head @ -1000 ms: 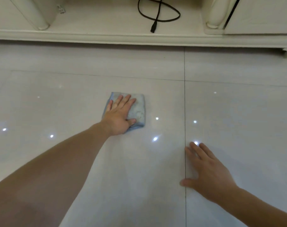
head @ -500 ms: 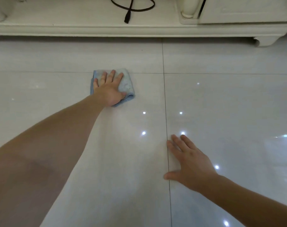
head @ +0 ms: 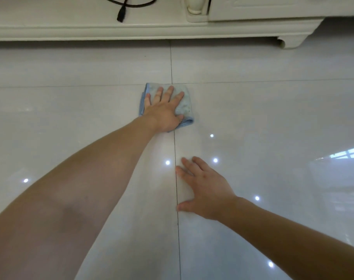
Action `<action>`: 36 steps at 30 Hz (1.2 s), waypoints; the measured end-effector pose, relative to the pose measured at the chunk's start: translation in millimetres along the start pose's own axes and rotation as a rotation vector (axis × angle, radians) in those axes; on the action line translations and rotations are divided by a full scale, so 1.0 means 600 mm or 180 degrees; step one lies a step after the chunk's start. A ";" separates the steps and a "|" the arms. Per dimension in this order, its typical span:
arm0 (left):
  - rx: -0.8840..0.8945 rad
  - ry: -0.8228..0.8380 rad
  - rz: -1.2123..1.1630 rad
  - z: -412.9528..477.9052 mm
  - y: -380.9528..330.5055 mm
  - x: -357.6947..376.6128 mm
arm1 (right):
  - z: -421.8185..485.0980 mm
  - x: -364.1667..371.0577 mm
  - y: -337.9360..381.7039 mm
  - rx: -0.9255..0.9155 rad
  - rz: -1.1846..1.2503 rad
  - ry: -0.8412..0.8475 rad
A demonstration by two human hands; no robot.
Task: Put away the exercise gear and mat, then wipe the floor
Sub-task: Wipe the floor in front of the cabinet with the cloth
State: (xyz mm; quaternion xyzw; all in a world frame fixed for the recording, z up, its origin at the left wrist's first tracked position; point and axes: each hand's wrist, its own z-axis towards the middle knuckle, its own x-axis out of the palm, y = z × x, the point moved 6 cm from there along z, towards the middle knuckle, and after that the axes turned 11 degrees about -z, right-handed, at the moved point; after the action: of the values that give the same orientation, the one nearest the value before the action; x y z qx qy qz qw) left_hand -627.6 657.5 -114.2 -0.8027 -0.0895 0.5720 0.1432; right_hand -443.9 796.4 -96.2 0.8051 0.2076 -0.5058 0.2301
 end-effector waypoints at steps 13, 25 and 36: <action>0.0218 -0.0077 0.0014 0.015 -0.096 0.036 | -0.055 -0.026 -0.213 0.0600 -0.0018 -0.0072; 0.0607 -0.0003 -0.0023 0.065 -0.214 0.063 | -0.052 -0.008 -0.244 0.0633 0.0304 -0.0095; 0.0742 0.0185 -0.0047 0.027 -0.227 0.077 | -0.052 -0.013 -0.246 0.0587 0.0197 -0.0049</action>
State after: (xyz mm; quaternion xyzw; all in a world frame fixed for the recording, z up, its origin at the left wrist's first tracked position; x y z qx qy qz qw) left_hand -625.2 802.0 -115.1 -0.7961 -0.0240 0.5540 0.2423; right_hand -508.2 933.2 -100.9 0.8250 0.1335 -0.5216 0.1721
